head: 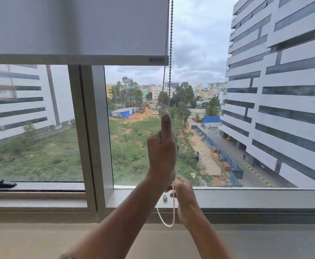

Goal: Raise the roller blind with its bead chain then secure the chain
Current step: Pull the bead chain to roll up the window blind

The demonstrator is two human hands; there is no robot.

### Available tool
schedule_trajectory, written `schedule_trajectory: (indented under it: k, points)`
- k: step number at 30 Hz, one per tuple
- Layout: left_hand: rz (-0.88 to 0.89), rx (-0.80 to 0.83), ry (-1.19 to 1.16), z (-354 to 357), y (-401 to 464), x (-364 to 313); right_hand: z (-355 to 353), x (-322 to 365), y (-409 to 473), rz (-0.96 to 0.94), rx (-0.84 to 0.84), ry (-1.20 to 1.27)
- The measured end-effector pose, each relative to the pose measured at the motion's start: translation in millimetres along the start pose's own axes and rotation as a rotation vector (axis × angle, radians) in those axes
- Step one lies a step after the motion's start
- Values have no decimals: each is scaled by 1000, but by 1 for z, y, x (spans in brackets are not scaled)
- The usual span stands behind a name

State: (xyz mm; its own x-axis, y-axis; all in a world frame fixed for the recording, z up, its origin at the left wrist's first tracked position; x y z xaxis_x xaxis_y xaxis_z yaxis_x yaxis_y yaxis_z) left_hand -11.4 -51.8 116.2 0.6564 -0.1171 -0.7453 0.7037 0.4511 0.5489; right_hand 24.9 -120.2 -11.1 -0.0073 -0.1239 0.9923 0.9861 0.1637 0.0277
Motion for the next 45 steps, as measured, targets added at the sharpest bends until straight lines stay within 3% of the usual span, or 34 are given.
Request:
schedule_trajectory:
  k: [9,14,22,30,38,45]
  points:
    - [-78,17,-22,-20,-41,47,10,124,13,-149,95,230]
    - [-102,-7,81,-35,-68,75,26,191,4,-190,166,295]
    - [-220,-22,139,-57,-101,118,45,255,-2,-200,212,349]
    - [-277,-33,160,-77,-122,145,48,254,4,-127,95,399]
    - [-286,77,264,-93,-126,151,41,225,1,-230,62,459]
    - [-437,260,237,-103,-103,158,37,197,0,-231,82,461]
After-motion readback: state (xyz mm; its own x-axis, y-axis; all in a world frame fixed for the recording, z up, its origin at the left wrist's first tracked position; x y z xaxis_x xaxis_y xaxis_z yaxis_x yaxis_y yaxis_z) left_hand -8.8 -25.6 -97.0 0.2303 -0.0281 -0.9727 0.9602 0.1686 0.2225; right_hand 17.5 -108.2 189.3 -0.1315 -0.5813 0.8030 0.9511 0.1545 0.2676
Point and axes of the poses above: each hand's wrist, its own y-axis towards the middle knuckle, its own z-axis out of the palm, x = y × z, the point moved 3 cm from there along y, towards the middle knuckle, and after that the axes turned 5 degrees about z, right-handed, at the moved point
